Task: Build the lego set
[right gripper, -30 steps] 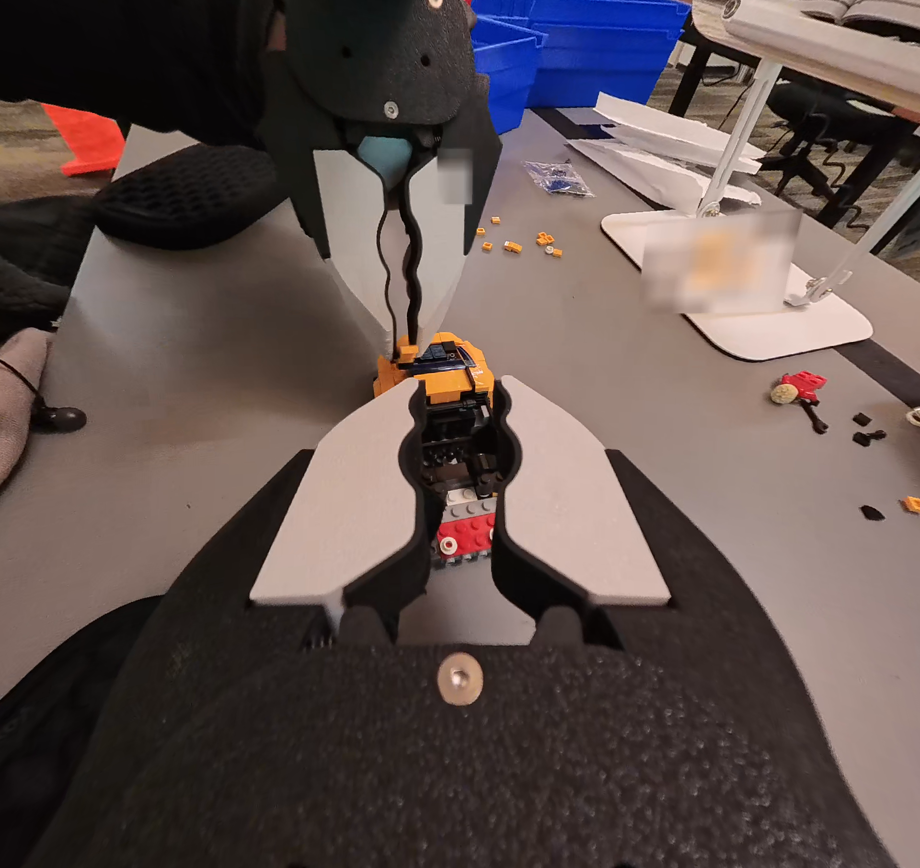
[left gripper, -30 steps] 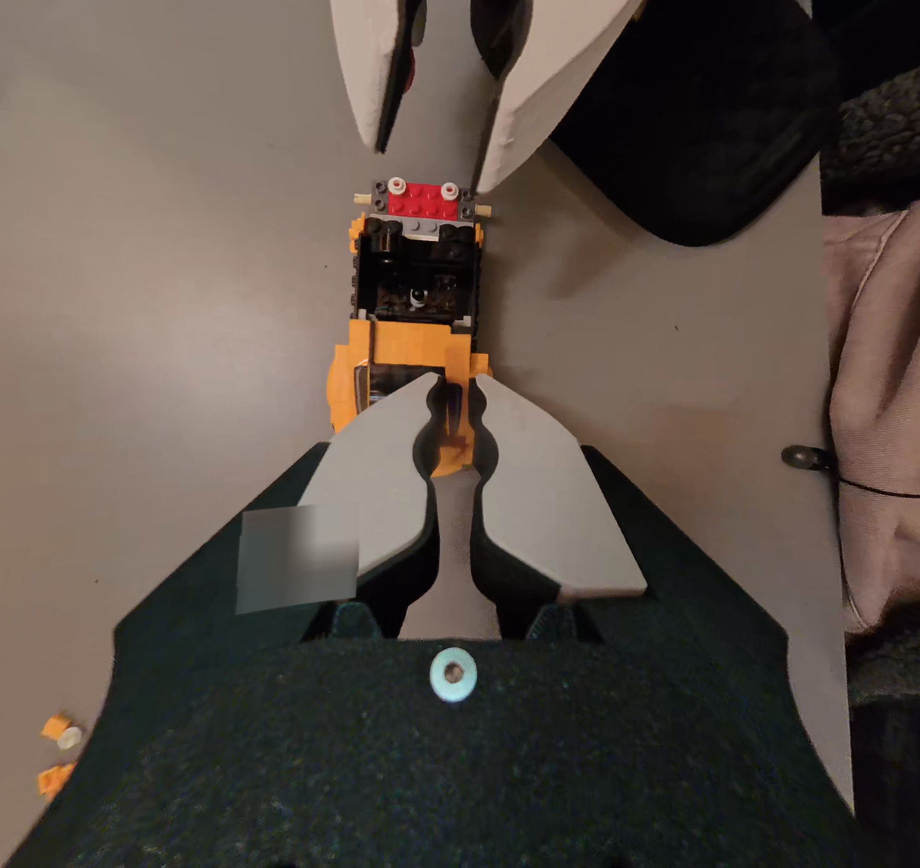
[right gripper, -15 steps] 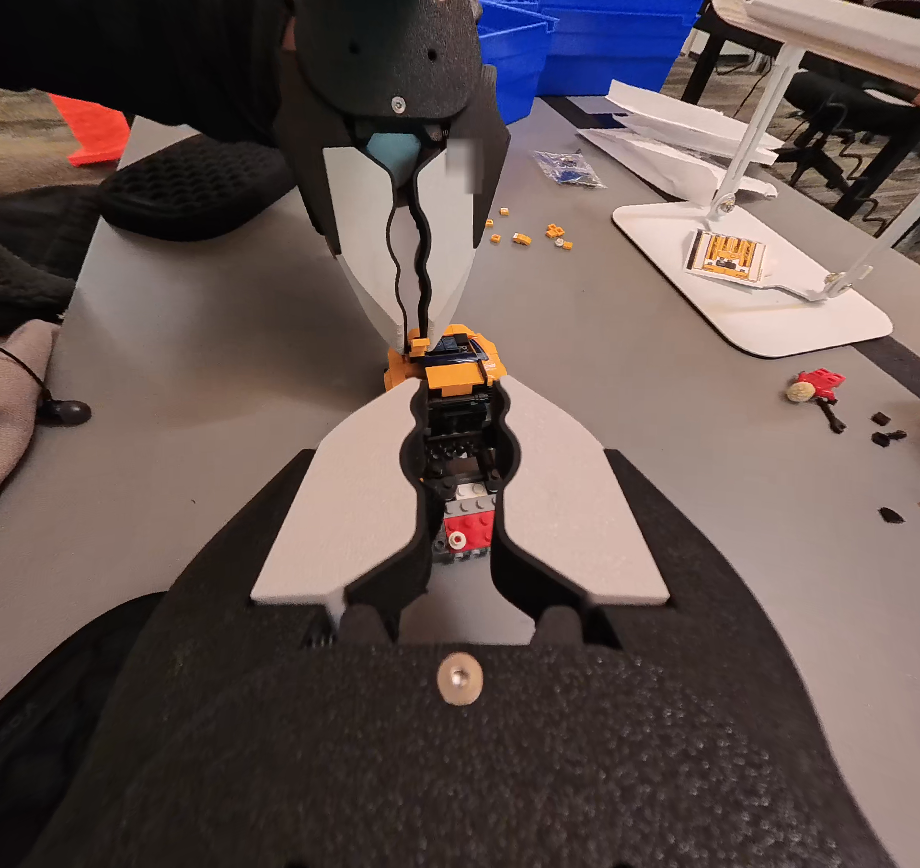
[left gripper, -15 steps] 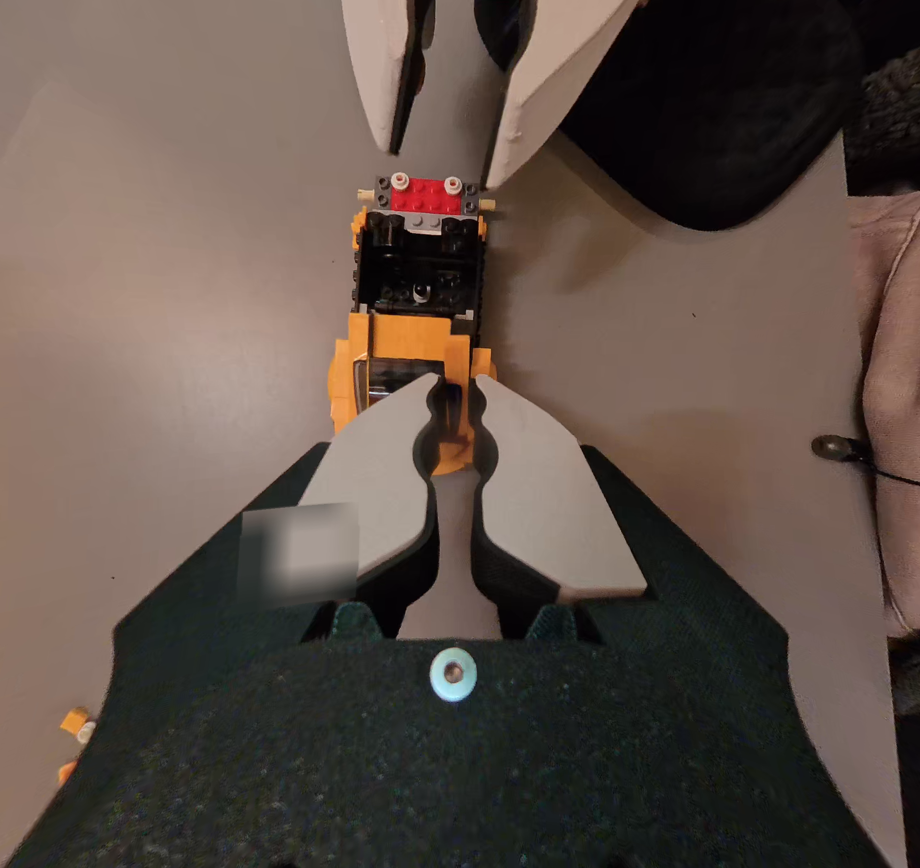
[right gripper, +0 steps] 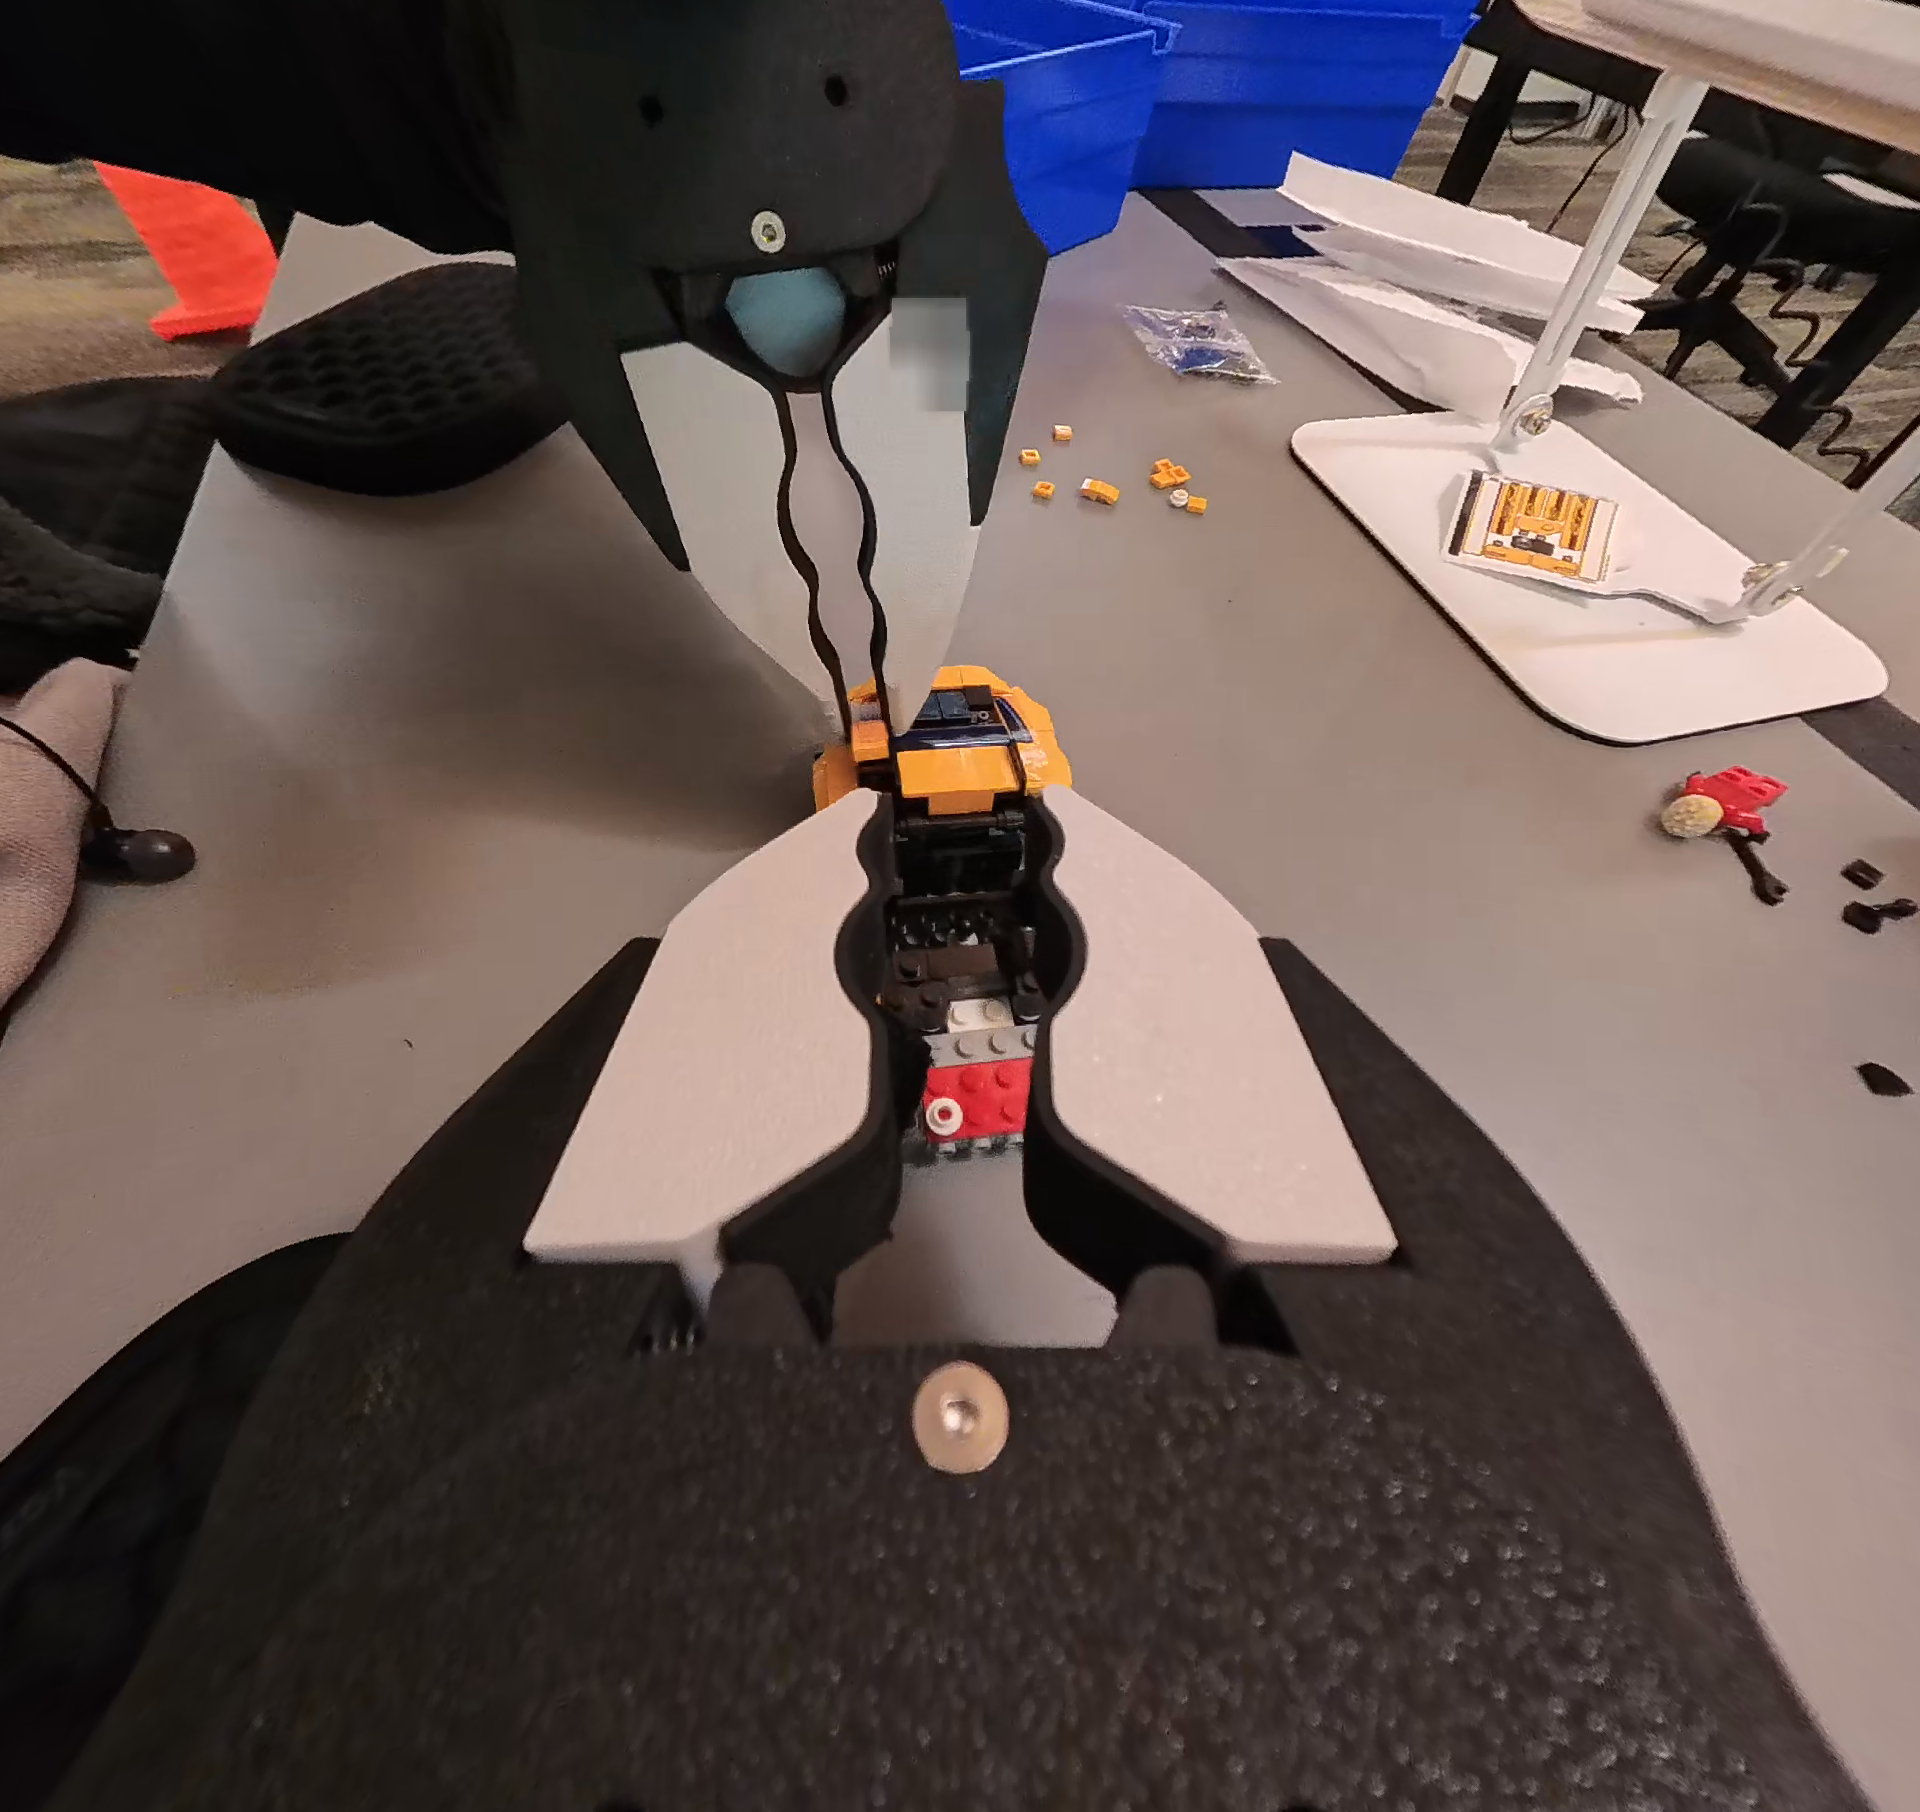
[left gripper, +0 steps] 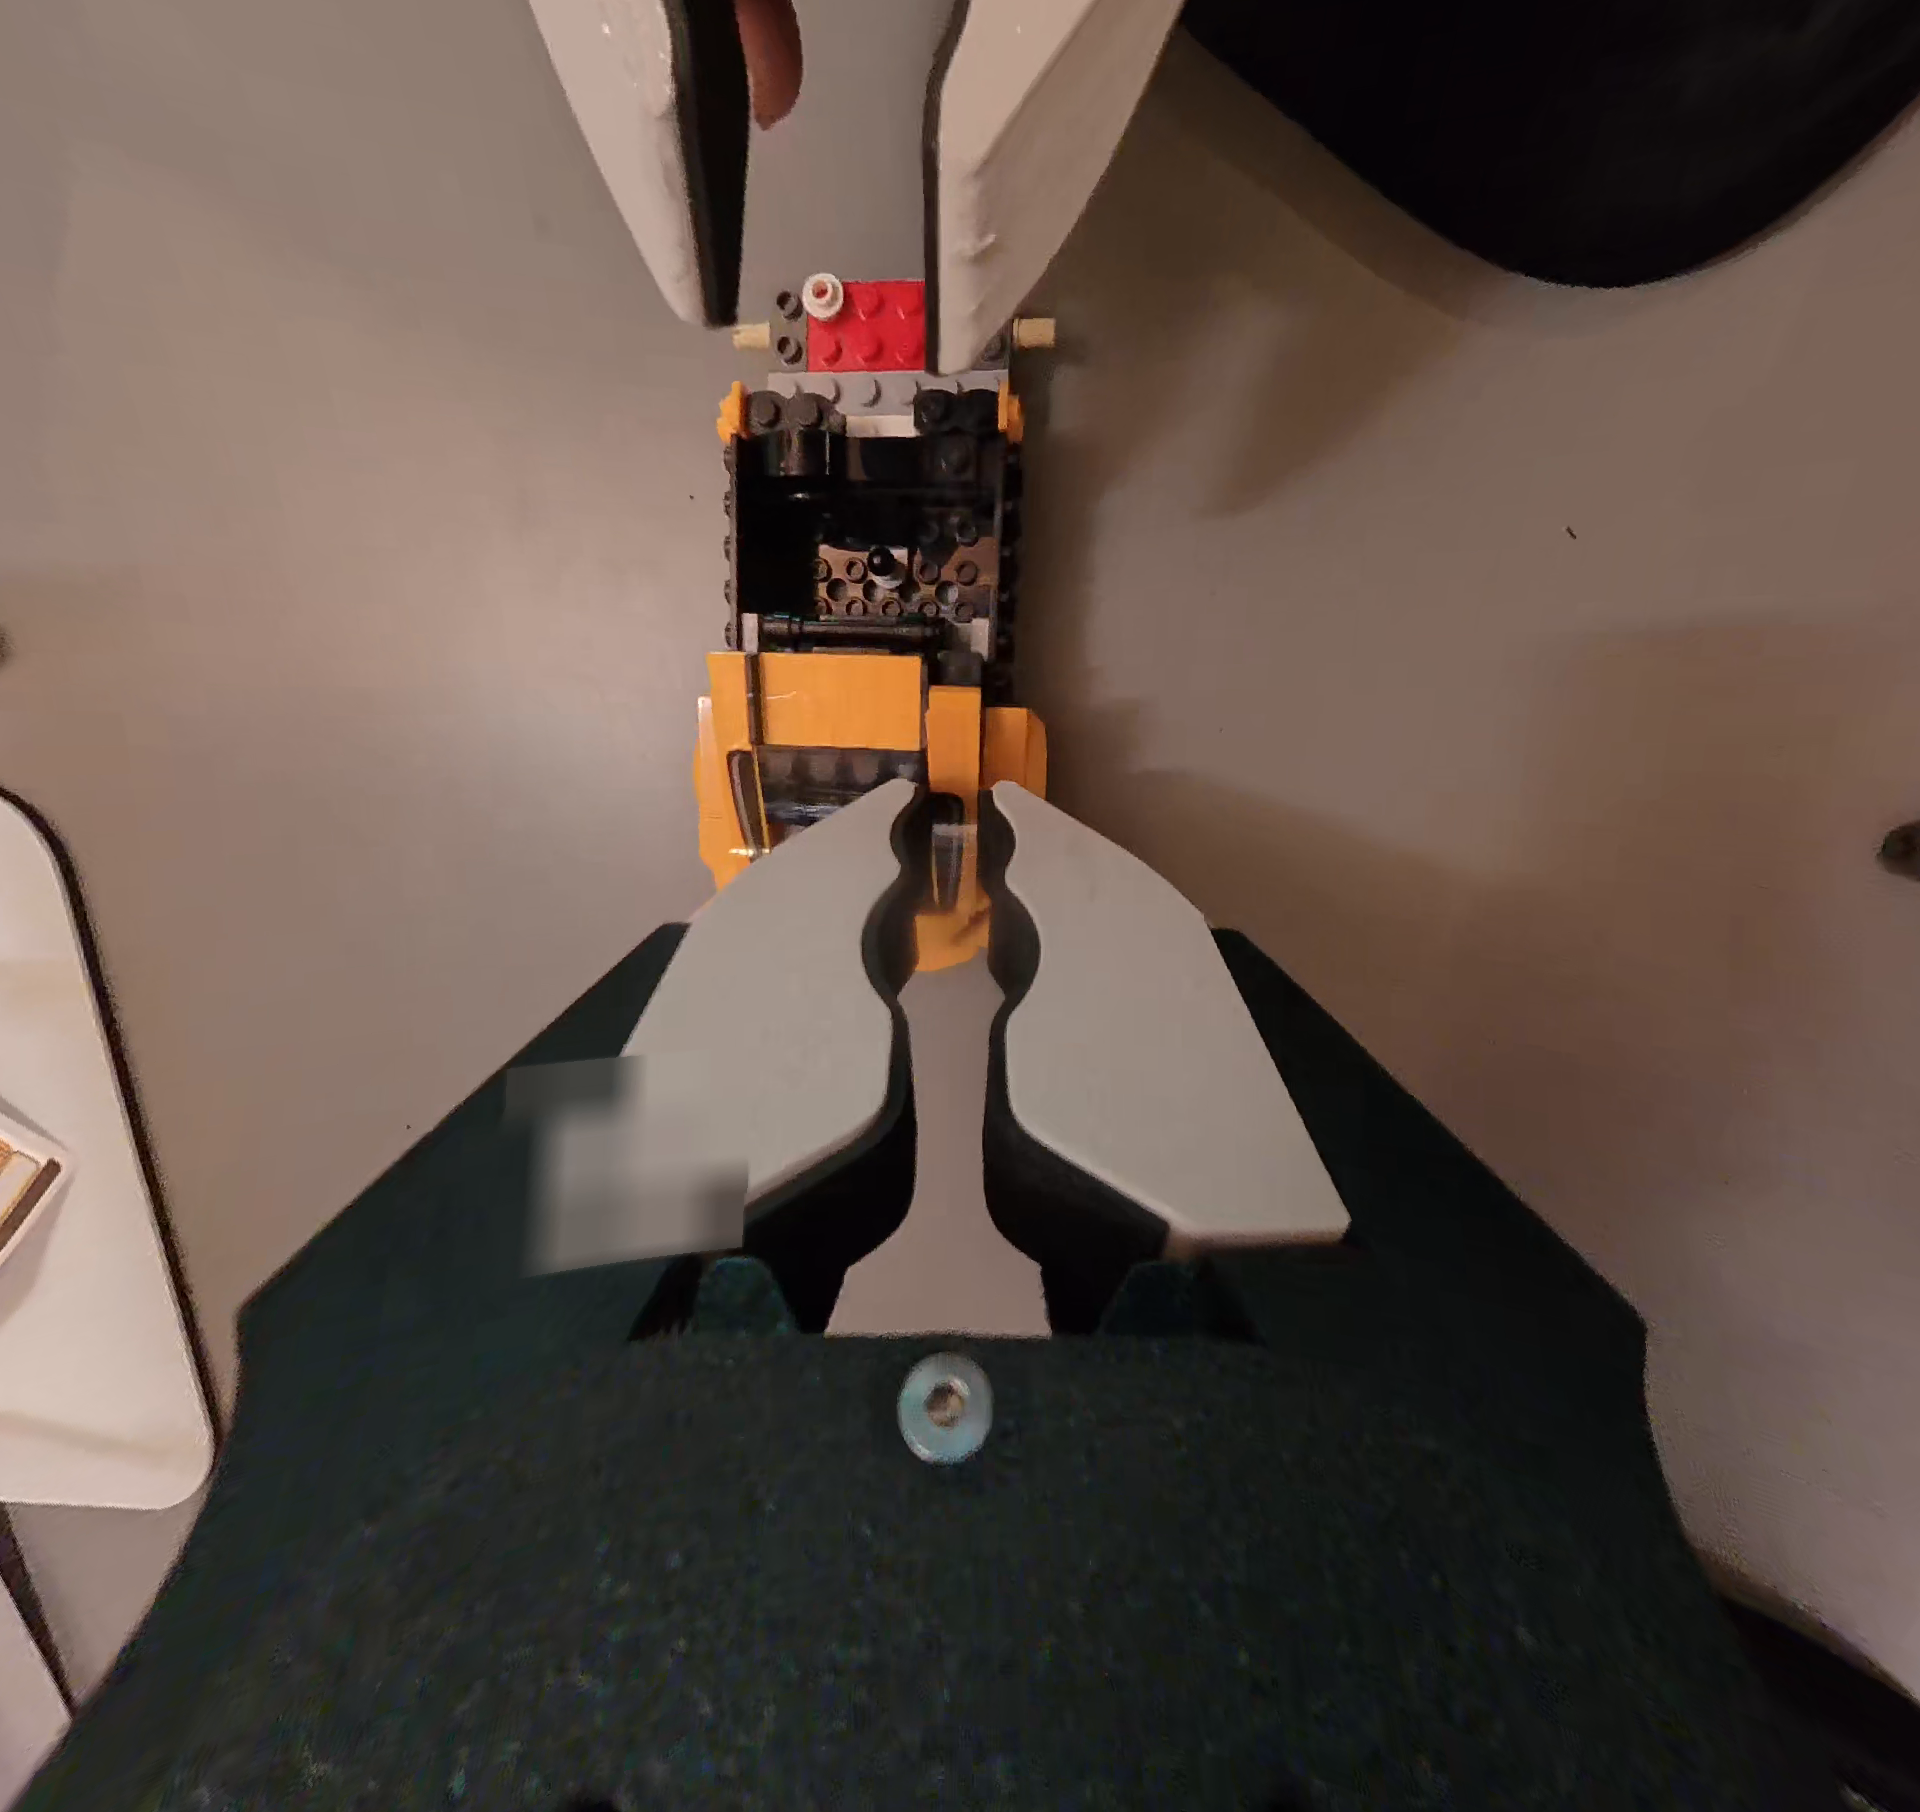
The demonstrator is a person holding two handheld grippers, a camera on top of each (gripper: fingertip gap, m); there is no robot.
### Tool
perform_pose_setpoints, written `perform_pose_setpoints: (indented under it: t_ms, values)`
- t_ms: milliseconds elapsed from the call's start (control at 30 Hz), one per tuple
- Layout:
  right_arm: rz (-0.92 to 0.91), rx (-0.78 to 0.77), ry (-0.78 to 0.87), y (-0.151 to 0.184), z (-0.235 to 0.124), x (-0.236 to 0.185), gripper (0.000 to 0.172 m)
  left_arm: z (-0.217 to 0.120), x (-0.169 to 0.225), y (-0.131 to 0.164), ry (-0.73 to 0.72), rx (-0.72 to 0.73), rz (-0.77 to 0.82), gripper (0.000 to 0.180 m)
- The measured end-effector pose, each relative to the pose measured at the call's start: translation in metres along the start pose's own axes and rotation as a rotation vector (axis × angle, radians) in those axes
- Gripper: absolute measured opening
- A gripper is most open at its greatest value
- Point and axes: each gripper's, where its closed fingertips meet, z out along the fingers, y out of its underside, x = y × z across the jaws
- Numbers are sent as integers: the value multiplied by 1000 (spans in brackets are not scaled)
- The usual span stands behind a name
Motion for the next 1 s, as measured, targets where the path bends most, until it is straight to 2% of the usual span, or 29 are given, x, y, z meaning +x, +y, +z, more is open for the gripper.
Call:
perform_pose_setpoints:
  t_ms: [333,567,733,1000]
  values:
    - [2,-2,-4,1,0,-1,23,0,-2,2,-48,1,2,15]
    - [-13,-1,-16,1,1,-5,21,-13,-5,4,-57,75,-41,16]
    - [-161,-92,-23,5,13,-19,19,-14,-10,16,-52,112,-85,16]
    - [-418,-259,-25,10,46,-36,25,-13,-29,17,-9,312,-171,28]
